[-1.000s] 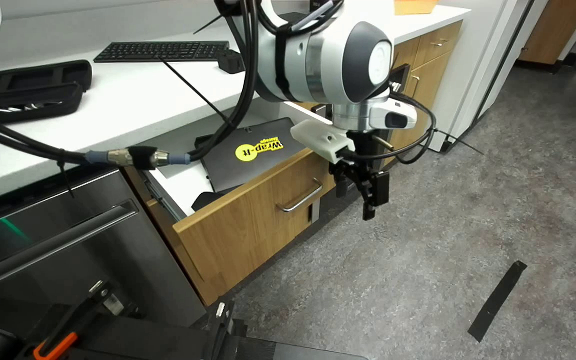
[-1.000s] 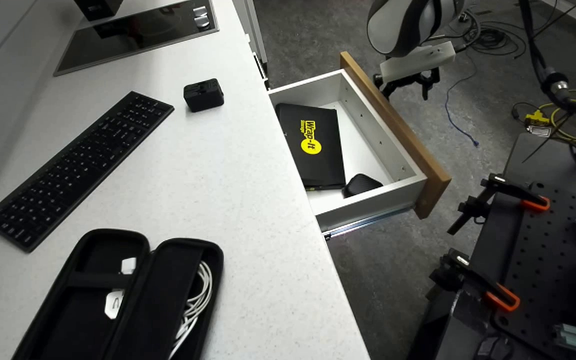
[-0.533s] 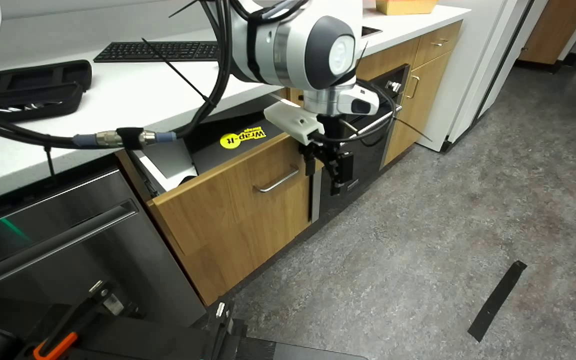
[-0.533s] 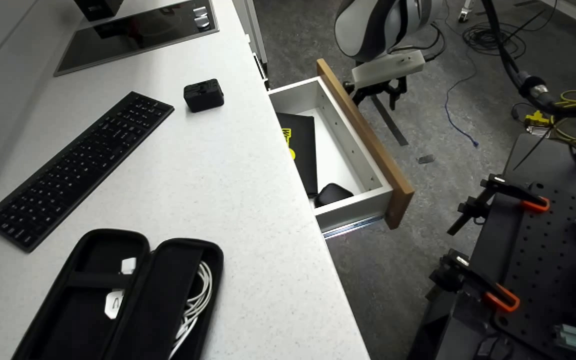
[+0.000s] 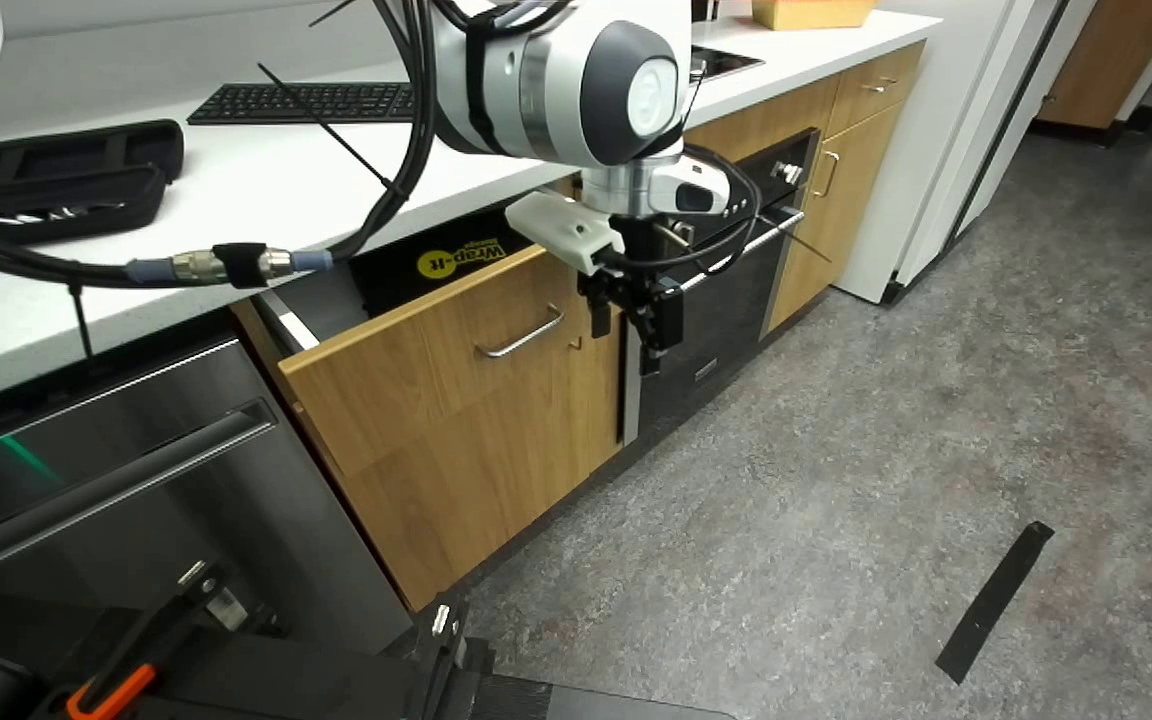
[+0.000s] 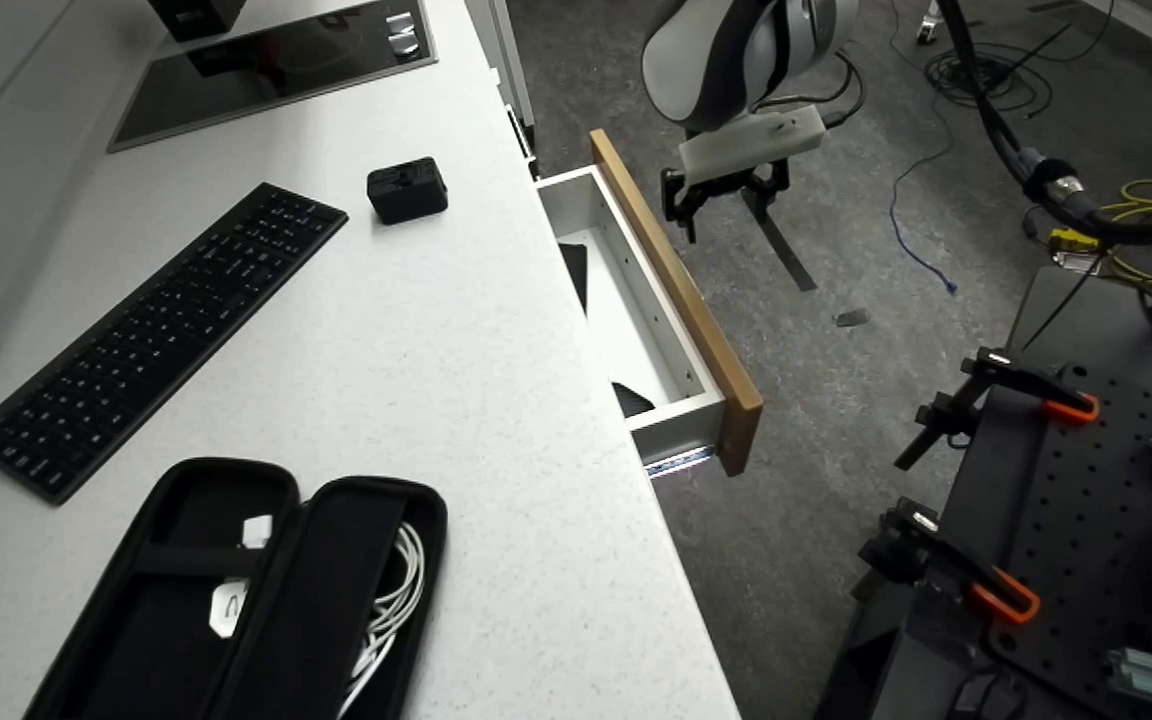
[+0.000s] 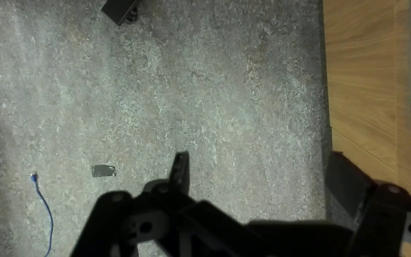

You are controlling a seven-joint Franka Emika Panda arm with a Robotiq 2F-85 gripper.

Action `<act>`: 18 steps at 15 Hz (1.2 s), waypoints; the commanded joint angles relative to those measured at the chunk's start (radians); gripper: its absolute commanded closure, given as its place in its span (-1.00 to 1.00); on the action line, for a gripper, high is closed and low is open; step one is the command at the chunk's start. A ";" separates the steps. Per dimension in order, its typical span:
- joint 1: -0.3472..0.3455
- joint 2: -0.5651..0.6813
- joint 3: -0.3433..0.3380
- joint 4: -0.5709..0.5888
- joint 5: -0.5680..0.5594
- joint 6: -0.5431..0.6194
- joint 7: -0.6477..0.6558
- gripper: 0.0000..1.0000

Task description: Close the drawer

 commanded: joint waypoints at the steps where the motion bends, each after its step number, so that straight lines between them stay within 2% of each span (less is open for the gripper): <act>1: 0.020 0.003 -0.020 0.003 0.021 -0.004 -0.014 -1.00; 5: 0.020 0.003 -0.020 0.003 0.021 -0.004 -0.014 -1.00; 18: 0.013 0.151 0.076 0.220 0.130 -0.045 -0.033 -1.00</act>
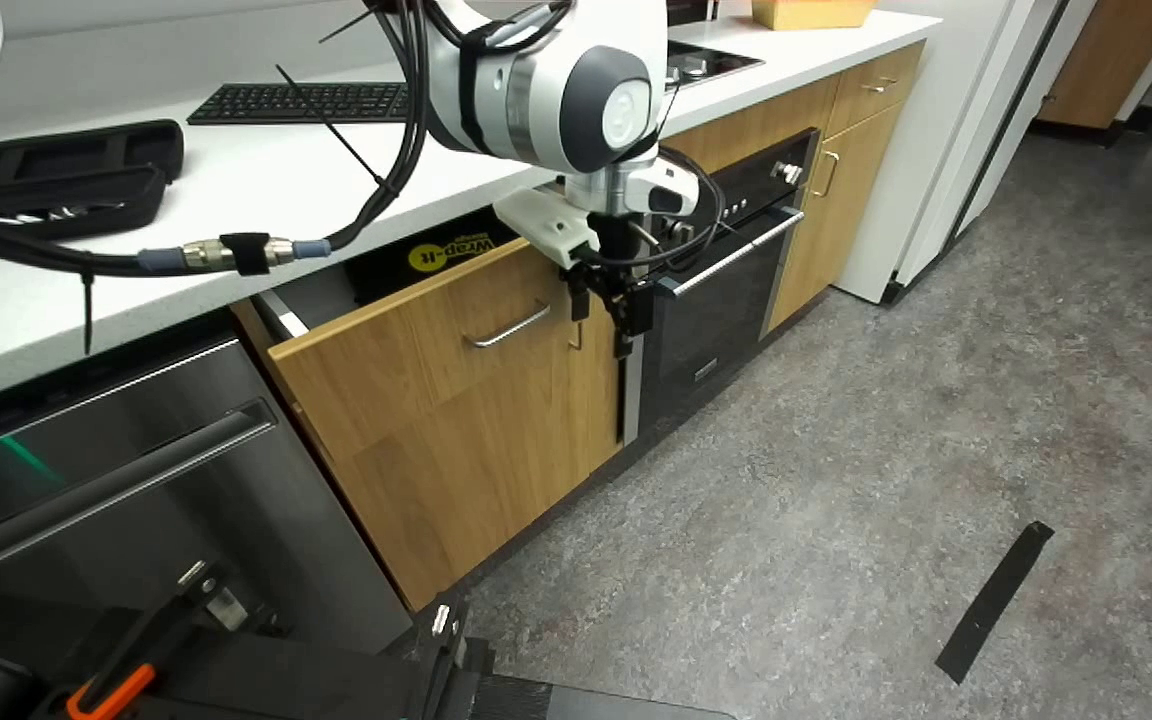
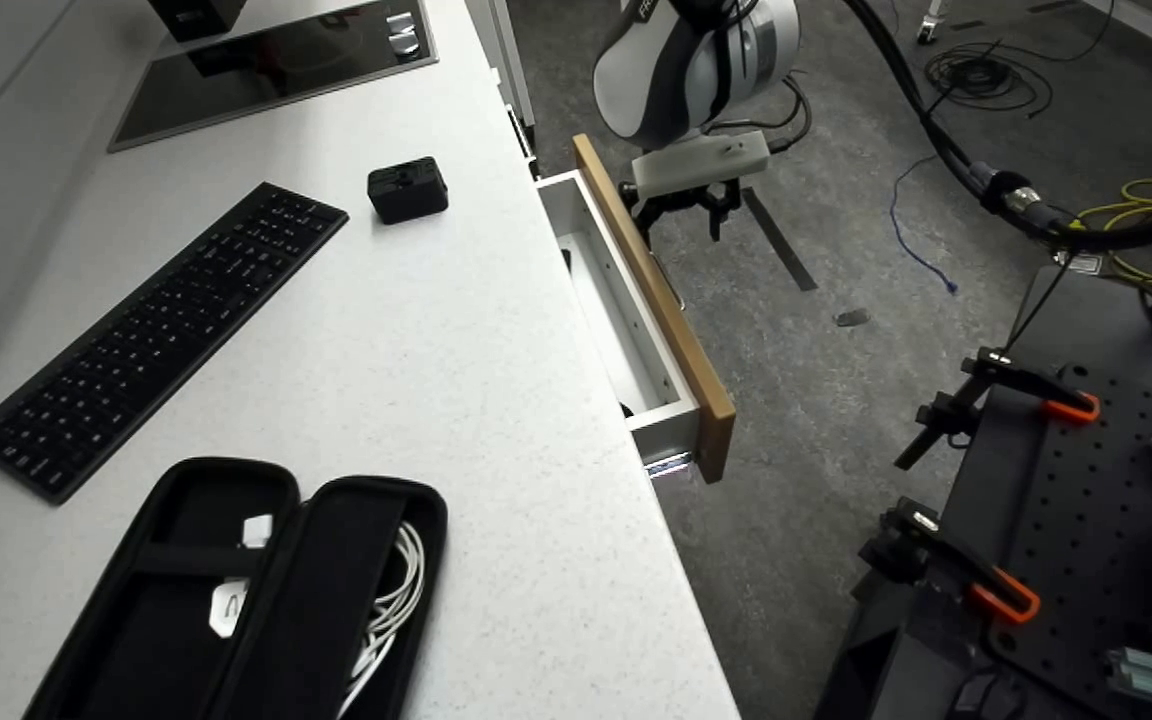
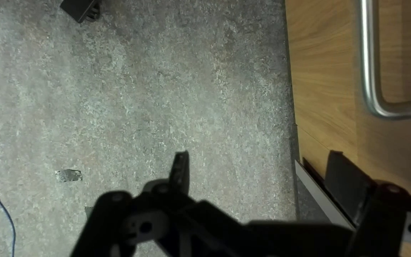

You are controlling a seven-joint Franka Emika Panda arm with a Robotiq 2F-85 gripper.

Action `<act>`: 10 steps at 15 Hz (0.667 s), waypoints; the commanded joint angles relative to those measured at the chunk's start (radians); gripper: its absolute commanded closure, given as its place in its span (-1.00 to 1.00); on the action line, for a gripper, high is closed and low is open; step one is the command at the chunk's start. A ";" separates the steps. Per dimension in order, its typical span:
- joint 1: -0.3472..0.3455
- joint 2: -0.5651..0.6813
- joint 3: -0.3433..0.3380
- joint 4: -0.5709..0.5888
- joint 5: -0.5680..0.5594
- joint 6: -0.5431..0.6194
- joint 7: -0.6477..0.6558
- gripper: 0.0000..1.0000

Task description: Close the drawer

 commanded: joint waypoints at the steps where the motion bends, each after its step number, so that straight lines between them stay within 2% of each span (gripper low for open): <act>1: 0.008 0.061 0.035 0.105 0.057 -0.043 -0.033 -1.00; 10: 0.025 0.119 0.149 0.220 0.100 -0.084 -0.110 -1.00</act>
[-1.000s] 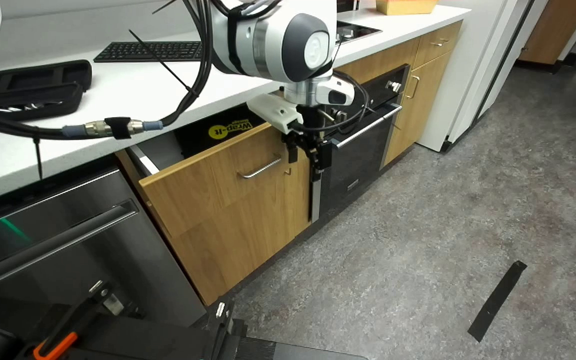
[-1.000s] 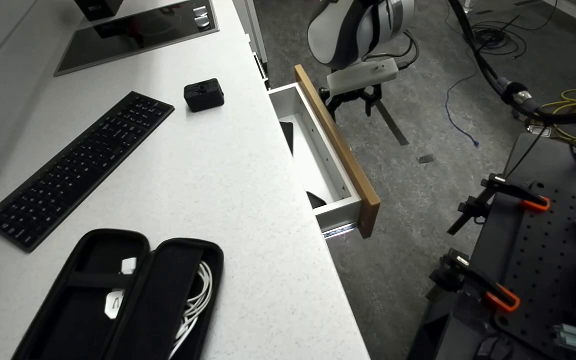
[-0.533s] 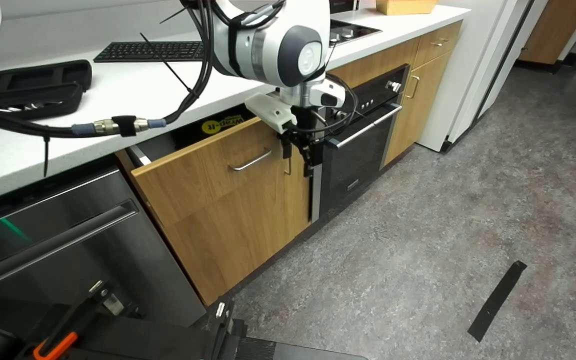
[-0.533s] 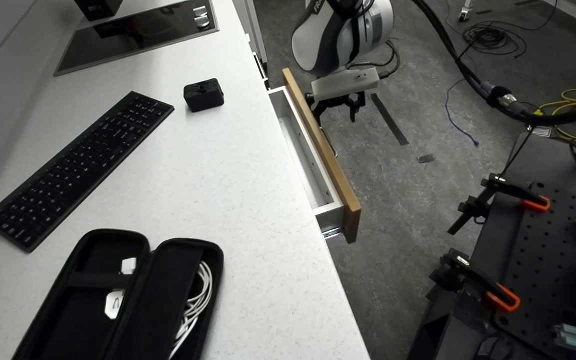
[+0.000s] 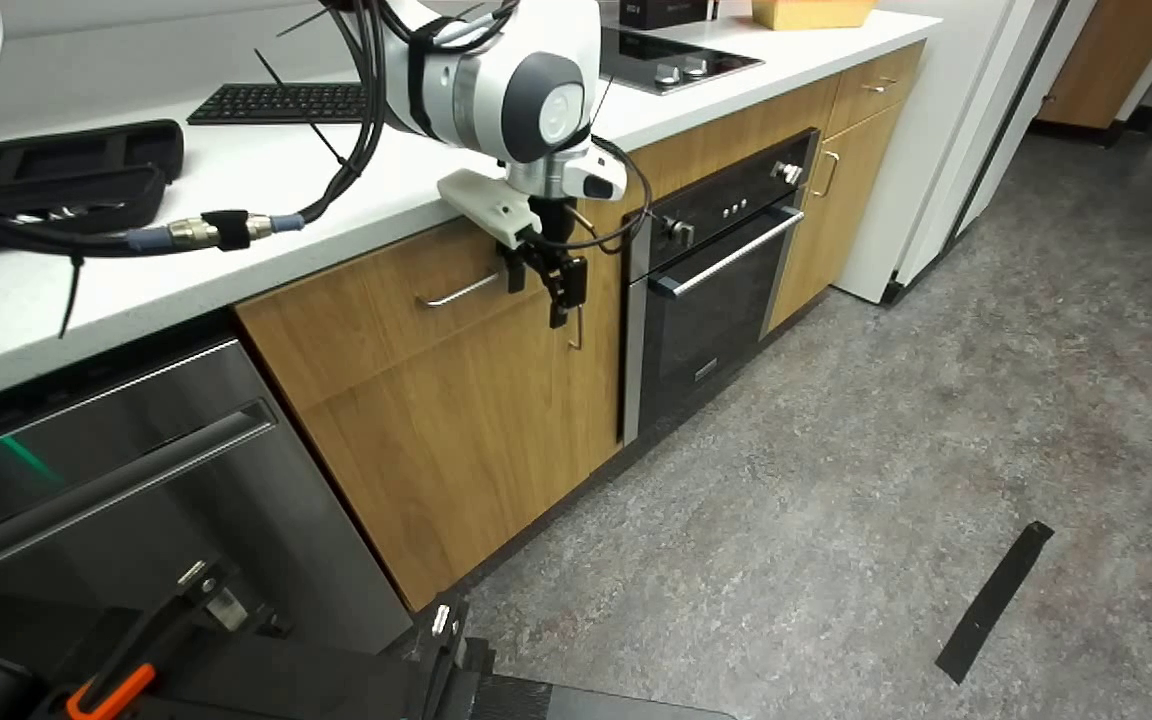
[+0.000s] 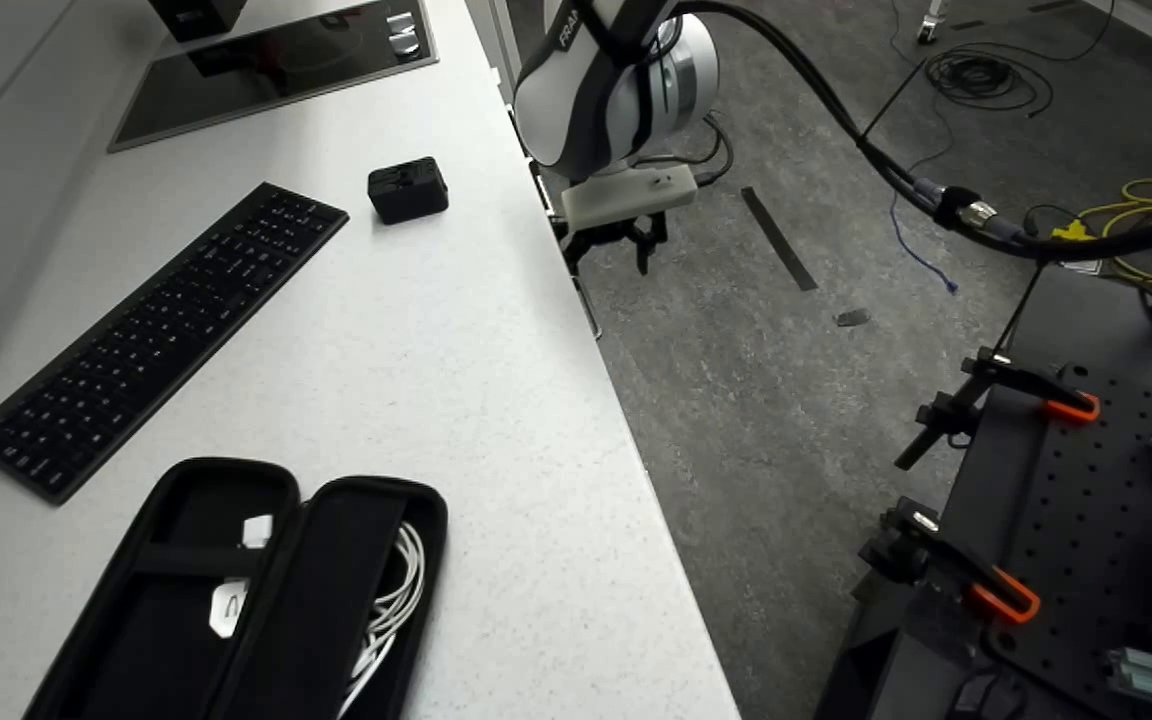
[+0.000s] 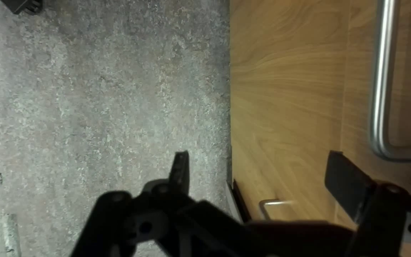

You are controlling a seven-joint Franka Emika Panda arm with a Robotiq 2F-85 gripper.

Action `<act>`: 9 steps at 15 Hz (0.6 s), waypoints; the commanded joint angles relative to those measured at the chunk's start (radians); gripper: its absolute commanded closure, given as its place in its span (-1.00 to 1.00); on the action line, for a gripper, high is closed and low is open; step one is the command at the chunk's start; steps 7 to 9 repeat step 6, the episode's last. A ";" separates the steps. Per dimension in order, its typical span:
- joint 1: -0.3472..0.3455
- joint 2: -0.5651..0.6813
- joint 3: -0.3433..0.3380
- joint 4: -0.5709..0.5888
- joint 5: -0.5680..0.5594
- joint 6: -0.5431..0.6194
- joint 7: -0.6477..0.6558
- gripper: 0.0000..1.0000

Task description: Close the drawer

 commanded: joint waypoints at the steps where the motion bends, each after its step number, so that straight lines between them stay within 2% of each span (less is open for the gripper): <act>1: 0.014 0.037 0.027 0.087 0.056 -0.079 -0.055 -1.00; 2: 0.026 0.008 -0.019 0.020 0.033 -0.036 -0.036 -1.00; 9: 0.028 0.008 -0.024 0.020 0.032 -0.041 -0.037 -1.00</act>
